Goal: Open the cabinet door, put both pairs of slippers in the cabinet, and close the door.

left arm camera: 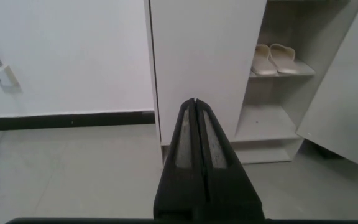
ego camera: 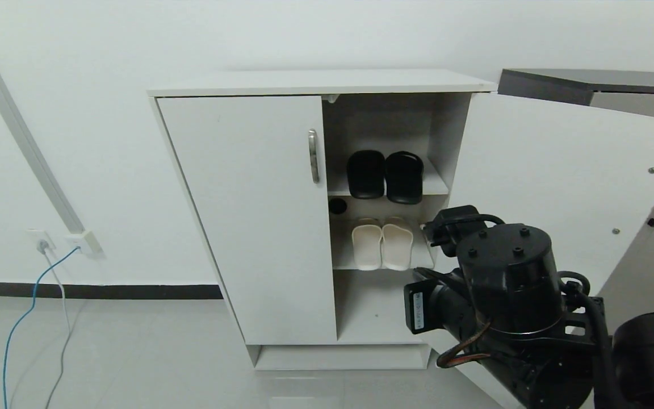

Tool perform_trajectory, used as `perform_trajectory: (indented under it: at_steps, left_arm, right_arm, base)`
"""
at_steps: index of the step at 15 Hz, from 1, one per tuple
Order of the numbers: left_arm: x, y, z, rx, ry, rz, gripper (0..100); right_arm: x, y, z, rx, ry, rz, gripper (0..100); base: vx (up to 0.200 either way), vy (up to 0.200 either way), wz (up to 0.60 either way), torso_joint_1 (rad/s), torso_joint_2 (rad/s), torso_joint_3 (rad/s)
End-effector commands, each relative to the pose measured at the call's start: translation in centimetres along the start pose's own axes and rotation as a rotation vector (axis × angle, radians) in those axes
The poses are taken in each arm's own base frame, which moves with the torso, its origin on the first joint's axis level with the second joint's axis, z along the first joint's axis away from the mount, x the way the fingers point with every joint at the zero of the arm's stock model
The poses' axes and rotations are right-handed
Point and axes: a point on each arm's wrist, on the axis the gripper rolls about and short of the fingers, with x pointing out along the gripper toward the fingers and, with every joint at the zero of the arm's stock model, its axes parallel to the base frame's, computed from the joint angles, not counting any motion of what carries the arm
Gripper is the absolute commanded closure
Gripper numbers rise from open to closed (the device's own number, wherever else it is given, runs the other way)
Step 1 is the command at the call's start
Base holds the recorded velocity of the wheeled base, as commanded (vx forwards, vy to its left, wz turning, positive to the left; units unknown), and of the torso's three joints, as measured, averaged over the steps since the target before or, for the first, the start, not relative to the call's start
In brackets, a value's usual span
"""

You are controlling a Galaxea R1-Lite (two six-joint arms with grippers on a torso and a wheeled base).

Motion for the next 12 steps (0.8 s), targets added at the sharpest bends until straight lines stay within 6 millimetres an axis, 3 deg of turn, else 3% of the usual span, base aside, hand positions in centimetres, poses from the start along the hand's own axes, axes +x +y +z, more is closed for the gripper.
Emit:
perform_trajectory:
  at_steps: [1, 12]
  left_arm:
    - [0.00, 0.00, -0.03, 0.000, 0.002, 0.000, 100]
    - [0.01, 0.00, -0.01, 0.000, 0.002, 0.000, 100]
  right_arm:
    - [0.24, 0.07, -0.29, -0.008, 0.008, -0.004, 100]
    - [0.48, -0.07, -0.58, -0.014, 0.018, -0.012, 100]
  base:
    - [0.000, 0.000, 0.00, 0.000, 0.00, 0.000]
    - [0.000, 0.000, 0.00, 0.000, 0.00, 0.000]
